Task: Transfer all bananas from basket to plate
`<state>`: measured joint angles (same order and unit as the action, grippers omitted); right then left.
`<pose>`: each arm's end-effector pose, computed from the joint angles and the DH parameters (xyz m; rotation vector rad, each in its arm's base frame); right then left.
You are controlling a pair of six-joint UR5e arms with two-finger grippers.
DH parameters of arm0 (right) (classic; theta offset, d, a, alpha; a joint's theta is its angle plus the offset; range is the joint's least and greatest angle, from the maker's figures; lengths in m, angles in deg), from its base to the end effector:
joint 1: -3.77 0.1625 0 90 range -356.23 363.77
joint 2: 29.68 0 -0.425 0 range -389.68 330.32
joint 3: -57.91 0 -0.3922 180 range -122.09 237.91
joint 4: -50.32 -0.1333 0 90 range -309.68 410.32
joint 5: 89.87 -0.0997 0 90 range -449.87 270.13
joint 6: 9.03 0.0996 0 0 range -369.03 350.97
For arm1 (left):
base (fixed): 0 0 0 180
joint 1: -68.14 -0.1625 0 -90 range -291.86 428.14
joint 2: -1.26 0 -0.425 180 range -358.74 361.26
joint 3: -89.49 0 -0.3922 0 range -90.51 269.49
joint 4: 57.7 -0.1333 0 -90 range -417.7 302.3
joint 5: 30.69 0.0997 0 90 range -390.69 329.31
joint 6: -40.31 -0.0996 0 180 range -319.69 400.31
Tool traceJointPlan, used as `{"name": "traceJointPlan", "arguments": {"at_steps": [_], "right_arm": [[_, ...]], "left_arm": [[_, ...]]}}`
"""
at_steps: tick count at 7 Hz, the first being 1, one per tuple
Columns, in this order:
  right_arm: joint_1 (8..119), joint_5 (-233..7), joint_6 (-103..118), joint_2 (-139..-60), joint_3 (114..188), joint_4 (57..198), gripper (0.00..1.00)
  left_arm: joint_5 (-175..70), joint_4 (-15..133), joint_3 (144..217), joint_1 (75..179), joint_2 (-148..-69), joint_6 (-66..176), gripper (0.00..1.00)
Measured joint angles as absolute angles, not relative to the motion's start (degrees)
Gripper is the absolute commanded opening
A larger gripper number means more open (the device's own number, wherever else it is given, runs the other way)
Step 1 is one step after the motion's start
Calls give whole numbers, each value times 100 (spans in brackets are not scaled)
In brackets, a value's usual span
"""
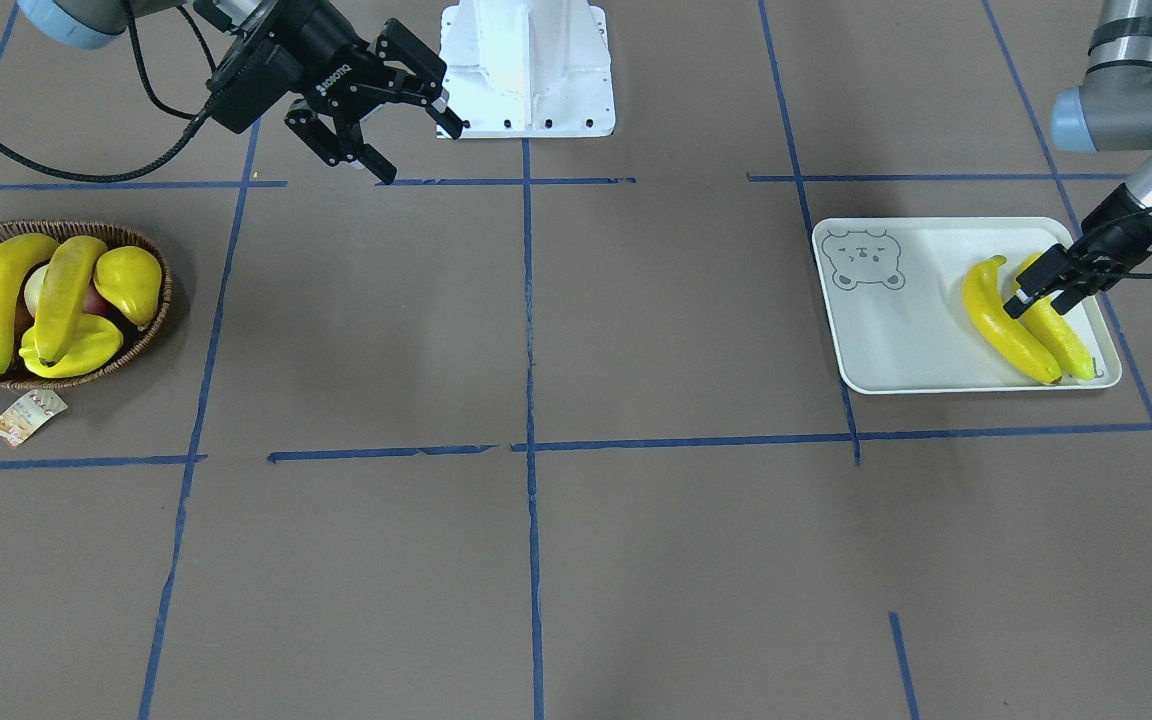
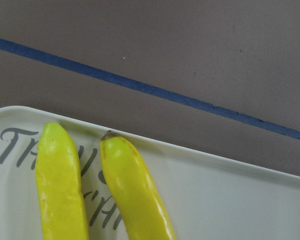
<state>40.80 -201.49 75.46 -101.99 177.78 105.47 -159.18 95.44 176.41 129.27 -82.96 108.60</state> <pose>-0.3400 -0.3775 0.1914 0.2261 -1.4324 0.1791 0.1627 -0.4427 0.6103 0.1373 1.0923 -0.2996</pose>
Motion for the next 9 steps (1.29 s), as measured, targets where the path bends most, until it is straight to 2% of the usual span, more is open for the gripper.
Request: {"name": "traceJointPlan", "arguments": {"at_steps": [3,5,9], "right_arm": [[5150,-21330,6595,-11283,17794,10573,100],[5453,-21533,6336,-12167,17846,10633,100],[5545,-21152,5119,-12565,17965,12258,100]], "left_arm": [[-16705,9482,17954,13497,-8595,10899,99],[-16792,9470,18059,13591,-8651,10920,99],[-16798,9503,18138,13607,-8596,10922,99]]}}
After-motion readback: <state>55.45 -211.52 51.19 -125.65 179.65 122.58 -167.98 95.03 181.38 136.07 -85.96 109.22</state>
